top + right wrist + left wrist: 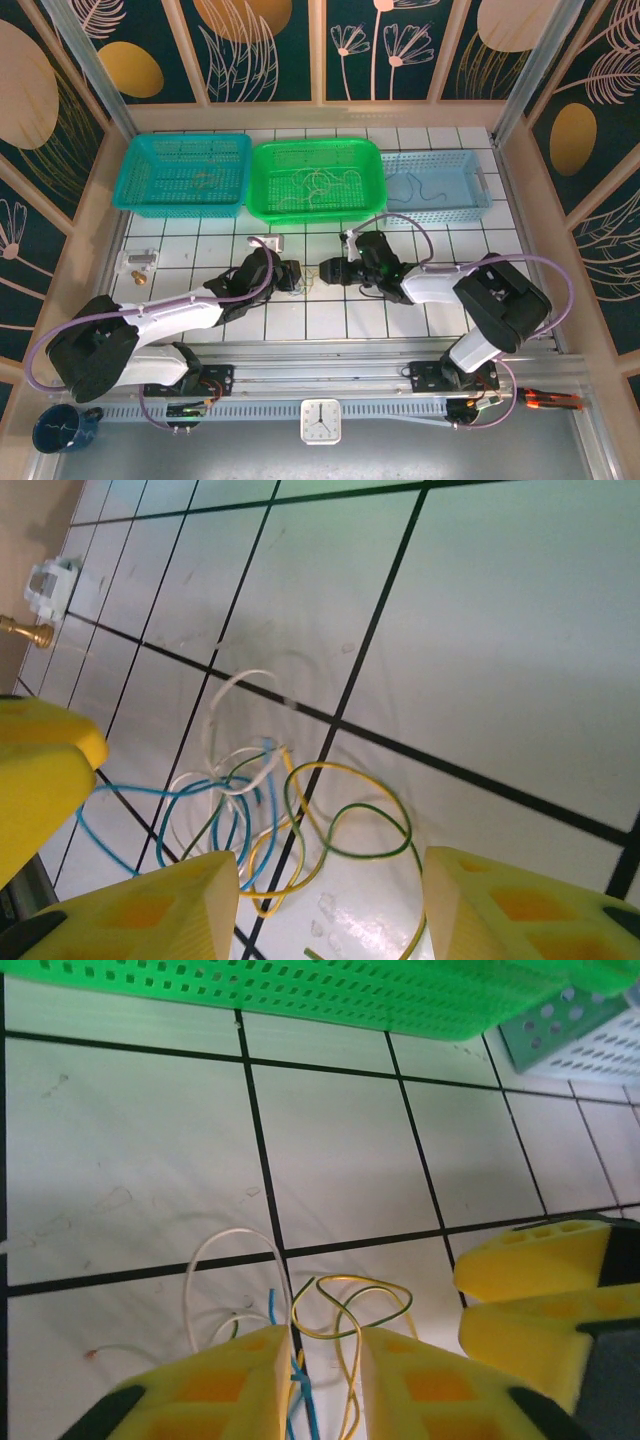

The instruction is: Untangle the cables

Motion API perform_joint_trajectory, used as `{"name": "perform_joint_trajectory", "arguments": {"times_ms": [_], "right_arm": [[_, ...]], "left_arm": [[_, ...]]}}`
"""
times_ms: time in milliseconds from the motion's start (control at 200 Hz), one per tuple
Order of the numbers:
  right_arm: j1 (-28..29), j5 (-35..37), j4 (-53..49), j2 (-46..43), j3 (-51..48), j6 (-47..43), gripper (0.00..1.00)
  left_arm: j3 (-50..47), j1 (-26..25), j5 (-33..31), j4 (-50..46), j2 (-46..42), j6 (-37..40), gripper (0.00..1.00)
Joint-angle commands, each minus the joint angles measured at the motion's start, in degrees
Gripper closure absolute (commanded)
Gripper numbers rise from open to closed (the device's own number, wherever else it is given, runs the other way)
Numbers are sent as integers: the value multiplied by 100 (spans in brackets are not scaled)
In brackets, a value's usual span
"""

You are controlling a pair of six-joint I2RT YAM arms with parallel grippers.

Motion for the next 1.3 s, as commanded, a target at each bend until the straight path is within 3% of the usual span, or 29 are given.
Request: {"name": "perform_joint_trajectory", "arguments": {"times_ms": [0,215,370,415,676,1036,1296], "right_arm": [[198,440,-355,-244,-23,-287,48],[430,883,-643,-183,44,-487,48],[552,1017,-682,-79,75,-546,49],[558,1035,-665,-54,86,-547,49],[599,1053,-649,133,227,-611,51],[636,1124,-693,363,408,-655,53],[672,1124,-711,492,514,-634,61]], "left_arm": [[-33,-37,-95,96,23,4,64],[4,-28,-161,14,-125,-31,36],[90,-29,-253,-111,-215,2,13],[141,-30,-271,-164,-224,38,1],[442,-29,-461,-368,-197,187,1],[571,-29,-1284,-406,-269,578,1],[821,-24,-1388,-431,-72,1005,1]]}}
